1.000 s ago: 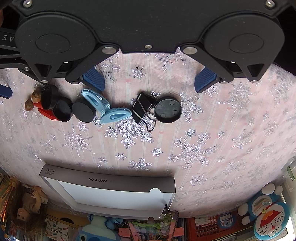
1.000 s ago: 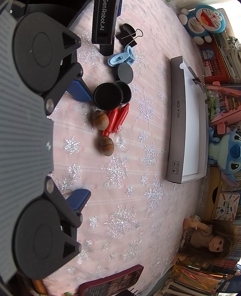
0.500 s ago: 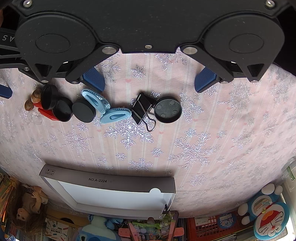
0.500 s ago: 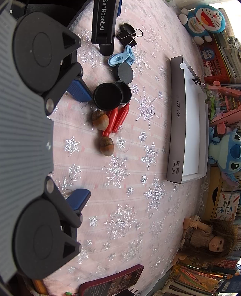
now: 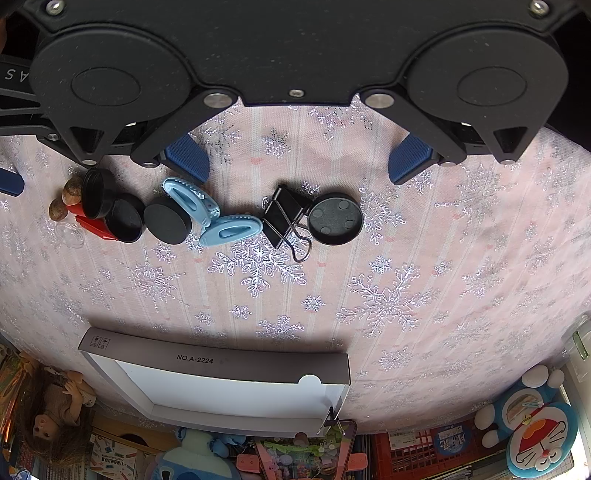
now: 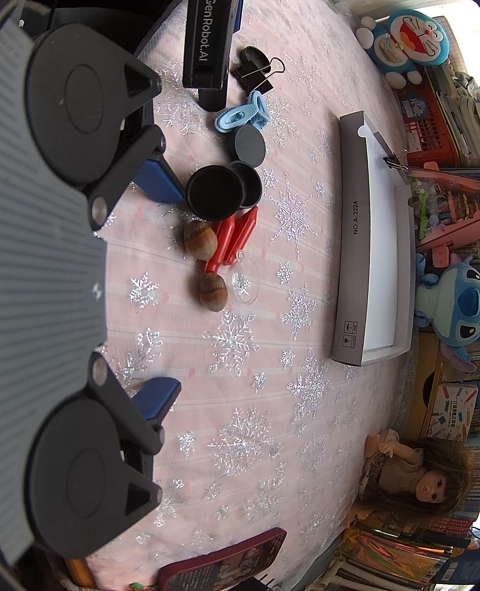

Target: Organize rigid objects

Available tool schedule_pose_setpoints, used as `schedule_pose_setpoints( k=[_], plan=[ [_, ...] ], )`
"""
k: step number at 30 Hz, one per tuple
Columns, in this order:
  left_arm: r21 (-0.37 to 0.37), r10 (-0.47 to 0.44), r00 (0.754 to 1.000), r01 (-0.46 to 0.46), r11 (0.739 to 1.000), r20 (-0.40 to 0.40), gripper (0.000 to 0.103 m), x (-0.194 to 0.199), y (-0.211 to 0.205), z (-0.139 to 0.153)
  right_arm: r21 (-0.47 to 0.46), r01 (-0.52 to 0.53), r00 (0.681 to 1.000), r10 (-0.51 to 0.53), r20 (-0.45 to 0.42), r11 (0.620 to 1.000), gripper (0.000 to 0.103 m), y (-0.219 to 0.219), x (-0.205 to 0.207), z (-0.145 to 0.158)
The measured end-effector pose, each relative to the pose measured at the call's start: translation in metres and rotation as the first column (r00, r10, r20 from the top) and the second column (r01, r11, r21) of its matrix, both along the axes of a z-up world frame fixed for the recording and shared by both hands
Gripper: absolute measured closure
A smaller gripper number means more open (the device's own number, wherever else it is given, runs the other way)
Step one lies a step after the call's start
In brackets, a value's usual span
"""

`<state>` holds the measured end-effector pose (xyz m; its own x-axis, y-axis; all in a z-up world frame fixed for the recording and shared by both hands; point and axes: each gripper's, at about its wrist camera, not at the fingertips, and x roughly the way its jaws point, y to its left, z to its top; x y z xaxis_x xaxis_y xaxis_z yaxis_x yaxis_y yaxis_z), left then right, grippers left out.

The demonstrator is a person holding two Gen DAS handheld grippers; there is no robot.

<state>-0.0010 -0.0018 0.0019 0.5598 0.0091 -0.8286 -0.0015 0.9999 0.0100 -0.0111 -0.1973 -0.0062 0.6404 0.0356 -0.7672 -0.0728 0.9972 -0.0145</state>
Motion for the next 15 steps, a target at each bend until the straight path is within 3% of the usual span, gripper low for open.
schedule_pose_setpoints(
  k=[15],
  plan=[
    [-0.001,-0.001,1.000,0.001,1.000,-0.002,0.000,0.0013,0.0019,-0.0015,-0.002,-0.011,1.000,0.011,0.014,1.000,0.000,-0.0007,-0.0027,0.0004]
  ],
)
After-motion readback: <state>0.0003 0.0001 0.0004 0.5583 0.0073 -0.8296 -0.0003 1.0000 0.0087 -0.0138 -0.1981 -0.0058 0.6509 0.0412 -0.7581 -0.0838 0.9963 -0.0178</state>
